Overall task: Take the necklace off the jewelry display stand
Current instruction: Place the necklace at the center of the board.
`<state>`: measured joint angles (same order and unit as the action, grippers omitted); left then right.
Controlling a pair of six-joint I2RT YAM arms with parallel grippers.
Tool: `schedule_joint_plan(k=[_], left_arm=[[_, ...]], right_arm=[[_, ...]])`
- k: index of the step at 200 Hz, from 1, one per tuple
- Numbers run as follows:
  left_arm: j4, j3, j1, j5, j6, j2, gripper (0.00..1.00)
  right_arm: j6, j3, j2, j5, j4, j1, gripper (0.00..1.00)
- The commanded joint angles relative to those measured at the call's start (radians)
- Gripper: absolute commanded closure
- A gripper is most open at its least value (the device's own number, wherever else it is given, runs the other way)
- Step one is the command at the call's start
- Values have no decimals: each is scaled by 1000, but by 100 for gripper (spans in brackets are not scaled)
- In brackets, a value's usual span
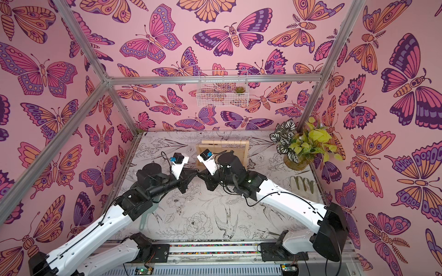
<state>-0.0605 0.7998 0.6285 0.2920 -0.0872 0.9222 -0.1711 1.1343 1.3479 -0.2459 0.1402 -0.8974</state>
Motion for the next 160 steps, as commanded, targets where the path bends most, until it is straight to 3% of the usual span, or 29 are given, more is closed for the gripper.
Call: schedule_joint_plan(k=[1,28,100,160], left_arm=[[-26,-9,2,22,13,11,100],[-24,-22,2,15,18,16,100],[-24,-35,2,10,-1,8,74],[-30,-45,2,-27,-37,-60,62]], right_arm=[[13,31,-36,14,-28,-9,100],[19,41,-56,32,-6,-12,100],[37,84,-76,59,36,-11,100],[43,99,-73,72,57,-11,100]])
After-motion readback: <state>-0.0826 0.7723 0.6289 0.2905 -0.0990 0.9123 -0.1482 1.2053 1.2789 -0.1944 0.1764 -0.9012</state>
